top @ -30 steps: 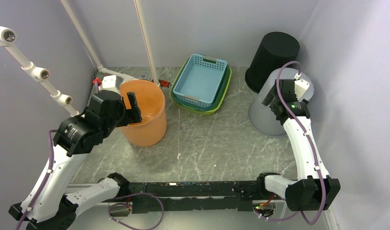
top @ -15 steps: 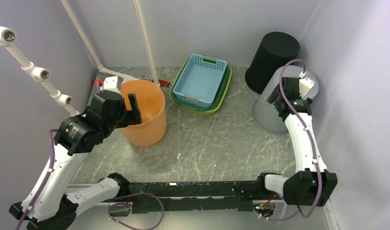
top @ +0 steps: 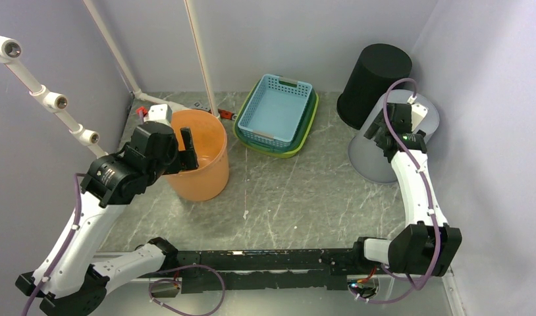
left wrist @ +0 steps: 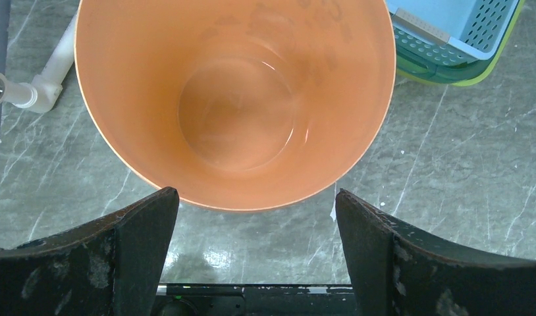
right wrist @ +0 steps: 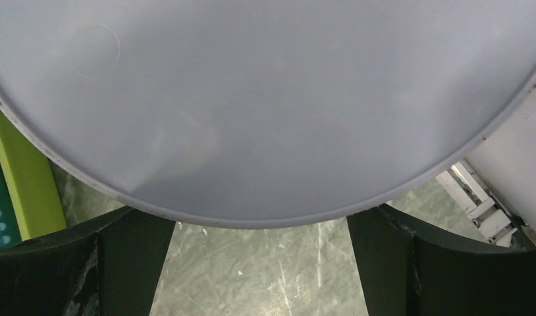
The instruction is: Turn the large container upside down
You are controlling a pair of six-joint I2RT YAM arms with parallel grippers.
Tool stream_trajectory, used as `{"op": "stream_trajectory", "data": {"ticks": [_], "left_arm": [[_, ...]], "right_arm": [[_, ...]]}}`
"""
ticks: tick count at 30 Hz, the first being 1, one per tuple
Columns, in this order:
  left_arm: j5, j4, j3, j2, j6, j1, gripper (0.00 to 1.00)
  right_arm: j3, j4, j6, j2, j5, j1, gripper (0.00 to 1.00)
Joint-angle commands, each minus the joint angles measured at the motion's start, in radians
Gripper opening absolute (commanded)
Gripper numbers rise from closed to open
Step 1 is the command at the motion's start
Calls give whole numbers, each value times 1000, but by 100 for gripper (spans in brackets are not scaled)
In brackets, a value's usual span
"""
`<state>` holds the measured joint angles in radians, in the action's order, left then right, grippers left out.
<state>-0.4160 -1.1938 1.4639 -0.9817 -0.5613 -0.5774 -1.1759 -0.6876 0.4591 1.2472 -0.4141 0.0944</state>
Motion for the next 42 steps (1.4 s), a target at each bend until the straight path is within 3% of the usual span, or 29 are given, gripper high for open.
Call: {"op": "stream_trajectory", "data": {"ticks": [1, 11, 19, 23, 26, 34, 38, 42], "left_arm": [[5, 17, -12, 6, -6, -4, 94], [-21, 8, 6, -8, 10, -4, 94], [-18, 16, -1, -12, 12, -4, 94], [-27, 15, 4, -15, 11, -4, 94], [-45, 16, -4, -6, 0, -4, 94], [-69, 36, -13, -2, 1, -4, 94], [-67, 31, -16, -13, 4, -4, 94], [-86, 34, -23, -19, 30, -4, 94]], "right_arm": [[-16, 90, -27, -24, 54, 7, 100], [-18, 20, -6, -98, 74, 7, 100], [25, -49, 29, -220, 180, 7, 100], [34, -98, 54, -267, 270, 7, 100], [27, -124, 89, -310, 375, 5, 94], [107, 32, 193, -394, 748, -6, 90], [84, 30, 195, -345, 755, -100, 89], [41, 46, 198, -262, 674, -342, 90]]}}
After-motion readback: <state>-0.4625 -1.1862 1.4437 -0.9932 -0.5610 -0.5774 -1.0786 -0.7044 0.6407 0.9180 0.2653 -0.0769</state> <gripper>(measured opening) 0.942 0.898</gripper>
